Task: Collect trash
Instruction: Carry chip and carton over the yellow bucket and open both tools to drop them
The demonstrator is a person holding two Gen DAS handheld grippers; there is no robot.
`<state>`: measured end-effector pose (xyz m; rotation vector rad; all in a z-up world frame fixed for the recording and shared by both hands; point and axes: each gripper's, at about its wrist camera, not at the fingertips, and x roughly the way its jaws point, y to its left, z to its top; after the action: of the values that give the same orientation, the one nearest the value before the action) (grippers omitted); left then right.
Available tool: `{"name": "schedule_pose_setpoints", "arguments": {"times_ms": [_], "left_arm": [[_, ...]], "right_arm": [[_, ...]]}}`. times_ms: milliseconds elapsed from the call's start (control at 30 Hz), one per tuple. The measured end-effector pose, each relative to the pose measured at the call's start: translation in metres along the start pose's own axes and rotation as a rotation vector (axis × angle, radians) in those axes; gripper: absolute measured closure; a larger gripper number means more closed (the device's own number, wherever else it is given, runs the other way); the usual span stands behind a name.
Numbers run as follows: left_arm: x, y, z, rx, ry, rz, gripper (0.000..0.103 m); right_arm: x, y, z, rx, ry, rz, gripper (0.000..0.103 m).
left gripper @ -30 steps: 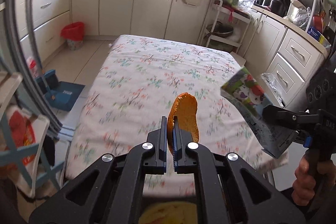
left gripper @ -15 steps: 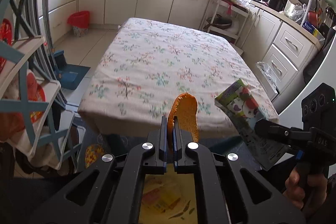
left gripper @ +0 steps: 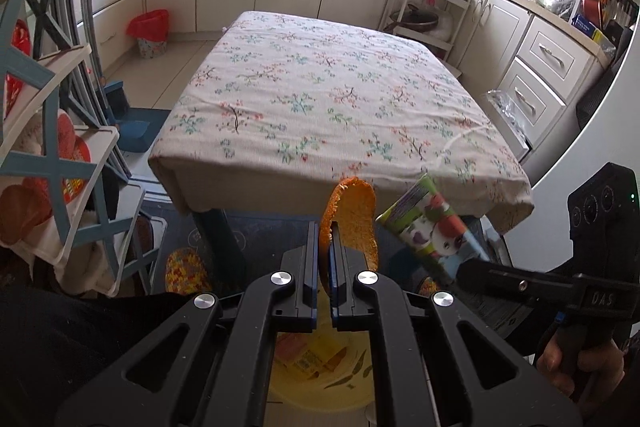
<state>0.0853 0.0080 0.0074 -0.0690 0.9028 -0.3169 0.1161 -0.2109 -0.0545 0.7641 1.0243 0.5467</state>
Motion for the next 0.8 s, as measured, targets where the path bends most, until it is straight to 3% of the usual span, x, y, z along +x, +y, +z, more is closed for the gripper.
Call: {"name": "schedule_pose_setpoints", "arguments": {"times_ms": [567, 667, 800], "left_arm": [[0.005, -0.016, -0.050, 0.040, 0.164, 0.005, 0.099], [0.004, -0.017, -0.053, 0.043, 0.166, 0.014, 0.098], [-0.004, -0.016, -0.050, 0.041, 0.113, 0.028, 0.086]], "right_arm": [[0.015, -0.020, -0.041, 0.084, 0.128, -0.107, 0.039], [0.016, -0.023, -0.039, 0.103, 0.123, -0.135, 0.034], [0.010, -0.023, -0.038, 0.100, 0.091, -0.152, 0.034]]}}
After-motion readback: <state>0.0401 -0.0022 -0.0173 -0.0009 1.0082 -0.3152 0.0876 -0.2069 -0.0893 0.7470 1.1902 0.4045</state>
